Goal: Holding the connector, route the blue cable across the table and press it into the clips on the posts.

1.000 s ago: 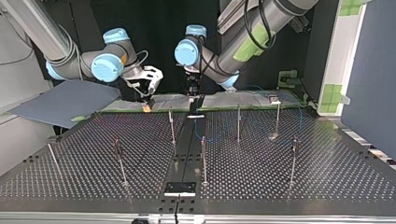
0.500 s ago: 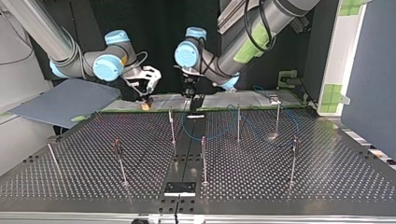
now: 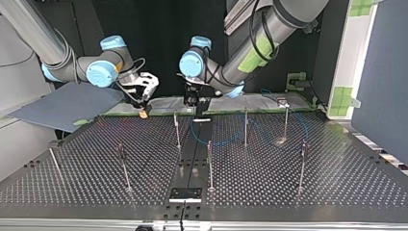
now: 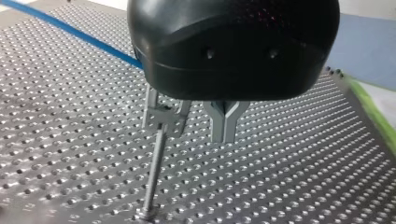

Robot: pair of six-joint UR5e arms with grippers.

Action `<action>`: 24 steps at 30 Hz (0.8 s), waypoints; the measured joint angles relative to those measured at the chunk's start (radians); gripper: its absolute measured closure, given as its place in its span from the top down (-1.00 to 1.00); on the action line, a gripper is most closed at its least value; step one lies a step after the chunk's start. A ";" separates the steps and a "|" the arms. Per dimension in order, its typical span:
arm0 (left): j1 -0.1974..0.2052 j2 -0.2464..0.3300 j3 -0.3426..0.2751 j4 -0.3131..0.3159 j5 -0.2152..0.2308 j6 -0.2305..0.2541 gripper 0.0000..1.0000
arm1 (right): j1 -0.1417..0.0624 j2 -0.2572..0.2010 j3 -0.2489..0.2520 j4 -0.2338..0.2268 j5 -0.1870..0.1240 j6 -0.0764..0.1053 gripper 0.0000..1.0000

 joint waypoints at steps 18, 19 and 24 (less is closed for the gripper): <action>0.057 -0.023 0.086 -0.029 0.036 0.005 -0.96 | -0.028 0.044 -0.041 -0.004 -0.017 0.000 -1.00; 0.065 -0.030 0.093 -0.036 0.044 0.006 -0.96 | -0.029 0.046 -0.049 -0.004 -0.017 0.001 -1.00; 0.096 -0.068 0.136 -0.078 0.066 0.005 -0.96 | -0.034 0.047 -0.086 -0.001 -0.019 0.012 -1.00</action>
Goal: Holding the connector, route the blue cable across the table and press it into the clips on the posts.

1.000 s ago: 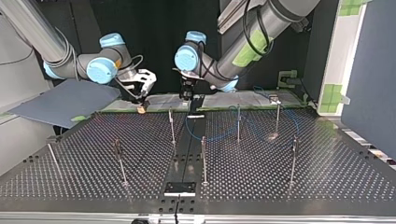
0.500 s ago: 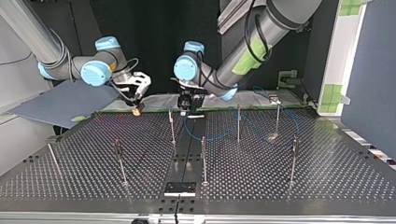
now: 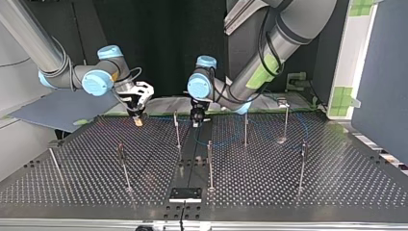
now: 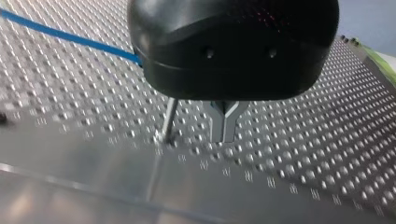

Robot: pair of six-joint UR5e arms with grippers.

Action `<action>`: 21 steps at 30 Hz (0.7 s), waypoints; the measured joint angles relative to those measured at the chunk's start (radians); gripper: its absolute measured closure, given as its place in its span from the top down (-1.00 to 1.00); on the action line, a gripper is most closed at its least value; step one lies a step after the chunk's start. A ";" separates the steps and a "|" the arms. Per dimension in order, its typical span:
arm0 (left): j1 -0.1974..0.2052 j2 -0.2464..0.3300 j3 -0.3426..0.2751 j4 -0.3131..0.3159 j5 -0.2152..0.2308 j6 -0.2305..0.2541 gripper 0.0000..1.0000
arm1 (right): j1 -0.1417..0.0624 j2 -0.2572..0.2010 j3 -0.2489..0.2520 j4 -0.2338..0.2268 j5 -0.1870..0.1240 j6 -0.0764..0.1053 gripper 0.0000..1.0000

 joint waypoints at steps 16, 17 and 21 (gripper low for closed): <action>0.017 -0.013 0.133 -0.090 -0.018 -0.003 -0.07 | -0.036 0.004 -0.038 0.001 -0.002 0.014 -1.00; 0.015 -0.013 0.137 -0.095 -0.018 -0.002 -0.07 | -0.036 0.004 -0.038 0.001 -0.002 0.014 -1.00; 0.007 -0.013 0.141 -0.118 -0.020 0.004 1.00 | -0.037 0.005 -0.038 0.002 -0.003 0.014 -1.00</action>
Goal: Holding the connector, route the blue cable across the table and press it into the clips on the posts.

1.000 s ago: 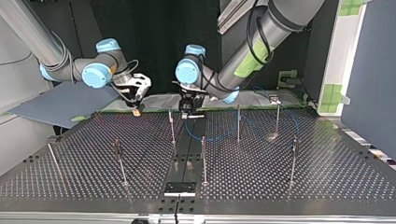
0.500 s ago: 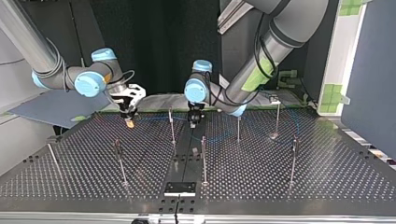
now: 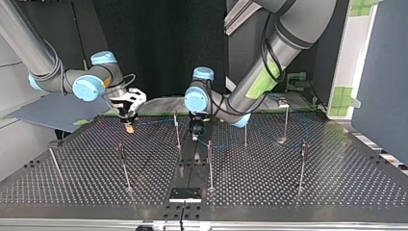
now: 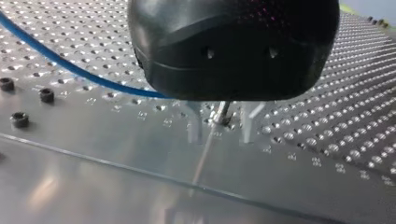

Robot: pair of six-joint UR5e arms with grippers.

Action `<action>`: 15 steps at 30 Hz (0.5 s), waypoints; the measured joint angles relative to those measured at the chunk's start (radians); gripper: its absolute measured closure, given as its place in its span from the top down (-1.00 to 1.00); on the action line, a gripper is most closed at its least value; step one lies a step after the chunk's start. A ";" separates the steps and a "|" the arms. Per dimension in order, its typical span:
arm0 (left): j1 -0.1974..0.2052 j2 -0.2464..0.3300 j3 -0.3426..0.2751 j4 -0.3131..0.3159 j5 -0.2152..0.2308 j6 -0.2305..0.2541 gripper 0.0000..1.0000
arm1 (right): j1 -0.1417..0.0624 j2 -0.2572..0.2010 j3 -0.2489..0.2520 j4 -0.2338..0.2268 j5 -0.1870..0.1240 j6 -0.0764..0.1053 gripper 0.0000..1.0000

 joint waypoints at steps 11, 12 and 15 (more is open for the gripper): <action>-0.015 0.004 -0.002 -0.094 -0.001 0.034 1.00 | 0.004 0.001 0.001 0.003 -0.014 0.000 -1.00; -0.017 0.005 -0.004 -0.101 -0.001 0.039 1.00 | 0.005 0.001 0.002 0.004 -0.015 0.000 -1.00; -0.023 0.015 -0.015 -0.125 -0.002 0.055 1.00 | 0.005 0.002 0.003 0.005 -0.017 0.000 -1.00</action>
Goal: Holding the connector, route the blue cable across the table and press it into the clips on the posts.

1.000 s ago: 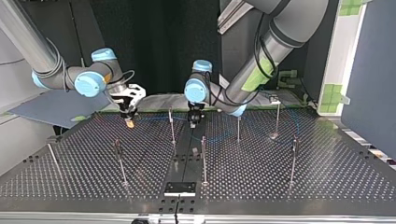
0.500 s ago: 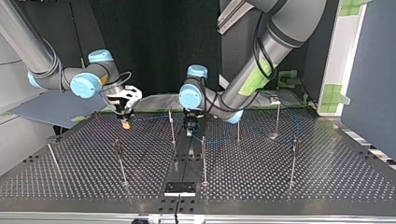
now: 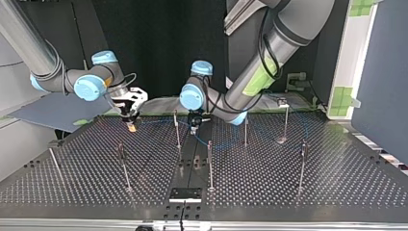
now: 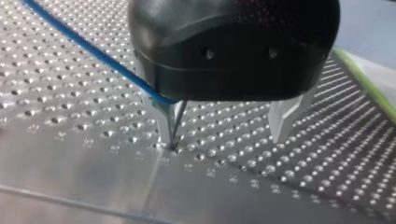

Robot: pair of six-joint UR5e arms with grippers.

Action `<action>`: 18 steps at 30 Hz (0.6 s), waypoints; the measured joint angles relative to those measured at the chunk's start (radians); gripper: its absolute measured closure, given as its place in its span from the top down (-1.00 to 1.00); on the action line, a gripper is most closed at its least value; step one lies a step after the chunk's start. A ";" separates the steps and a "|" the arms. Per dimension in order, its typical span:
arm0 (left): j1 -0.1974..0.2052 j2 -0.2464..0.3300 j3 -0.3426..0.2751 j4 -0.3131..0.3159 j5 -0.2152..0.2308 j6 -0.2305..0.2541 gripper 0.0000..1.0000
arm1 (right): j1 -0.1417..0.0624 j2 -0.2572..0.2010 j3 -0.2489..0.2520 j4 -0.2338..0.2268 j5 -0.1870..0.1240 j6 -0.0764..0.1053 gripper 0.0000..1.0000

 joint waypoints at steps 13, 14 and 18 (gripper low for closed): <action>-0.025 0.106 -0.107 -0.017 -0.001 0.023 1.00 | 0.001 0.002 0.000 0.001 -0.015 0.007 -1.00; -0.030 0.116 -0.117 -0.020 -0.002 0.027 1.00 | 0.001 0.002 0.000 0.001 -0.016 0.007 -1.00; -0.048 0.142 -0.150 -0.026 -0.003 0.031 1.00 | 0.001 0.003 0.000 0.001 -0.020 0.007 -1.00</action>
